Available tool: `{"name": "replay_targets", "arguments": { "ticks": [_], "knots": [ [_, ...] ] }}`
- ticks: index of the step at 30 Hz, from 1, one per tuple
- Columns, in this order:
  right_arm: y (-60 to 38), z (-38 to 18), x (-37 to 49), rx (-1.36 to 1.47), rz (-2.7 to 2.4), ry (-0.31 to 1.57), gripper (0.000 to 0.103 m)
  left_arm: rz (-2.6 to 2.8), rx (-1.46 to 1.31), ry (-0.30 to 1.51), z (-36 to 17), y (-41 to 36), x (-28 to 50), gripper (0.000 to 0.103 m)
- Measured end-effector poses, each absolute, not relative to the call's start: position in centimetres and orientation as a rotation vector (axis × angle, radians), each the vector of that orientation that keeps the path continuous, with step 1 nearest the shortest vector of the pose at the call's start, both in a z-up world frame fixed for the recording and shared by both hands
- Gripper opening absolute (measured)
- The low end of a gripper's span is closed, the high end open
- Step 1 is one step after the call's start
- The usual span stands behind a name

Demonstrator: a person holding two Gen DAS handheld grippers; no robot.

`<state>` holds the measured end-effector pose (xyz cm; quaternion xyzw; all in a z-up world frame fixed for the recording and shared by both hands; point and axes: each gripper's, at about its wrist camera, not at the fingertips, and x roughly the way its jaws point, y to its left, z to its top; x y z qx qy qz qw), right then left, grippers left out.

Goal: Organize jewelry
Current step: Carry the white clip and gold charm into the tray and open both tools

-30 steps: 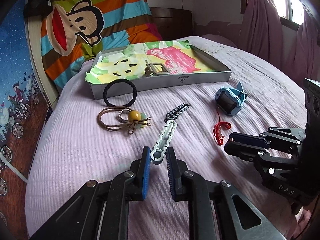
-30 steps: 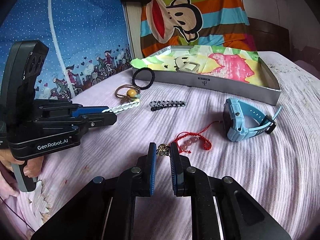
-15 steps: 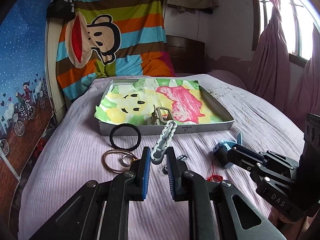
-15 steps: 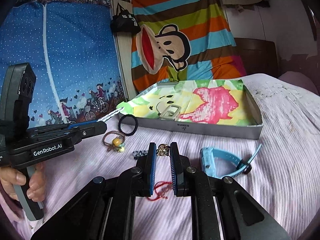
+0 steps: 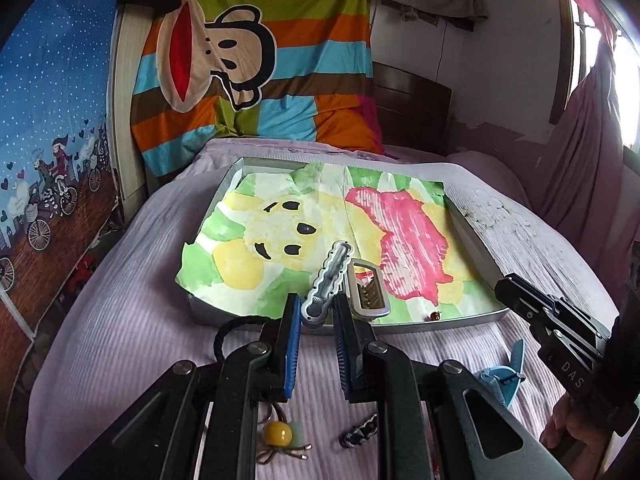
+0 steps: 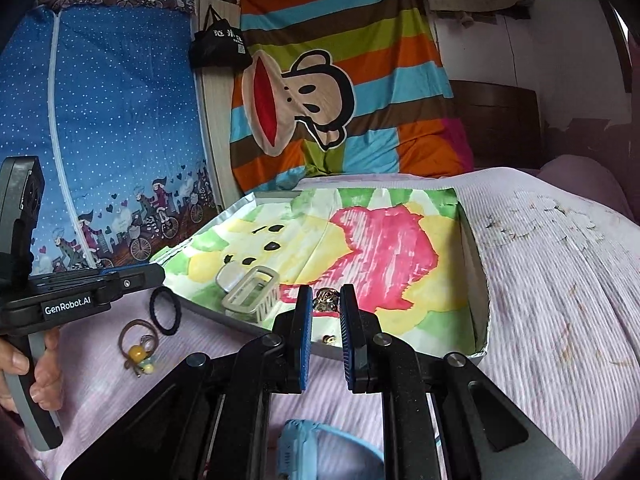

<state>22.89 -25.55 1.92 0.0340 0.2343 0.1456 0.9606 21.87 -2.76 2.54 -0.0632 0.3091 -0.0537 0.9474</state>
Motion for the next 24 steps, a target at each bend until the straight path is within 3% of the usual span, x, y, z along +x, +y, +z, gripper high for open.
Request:
{"name": "replay_targets", "arguments": {
  "ticks": [14, 24],
  "knots": [
    [-24.4, -2.3, 28.3, 0.02, 0.276, 0.655, 0.012, -0.046, -0.077, 0.742, -0.4, -3.4, 26.3, 0.015],
    [-24.6, -2.6, 28.3, 0.048, 0.281, 0.663, 0.012, -0.064, -0.13, 0.749, -0.6, -3.6, 26.7, 0.016]
  ]
}}
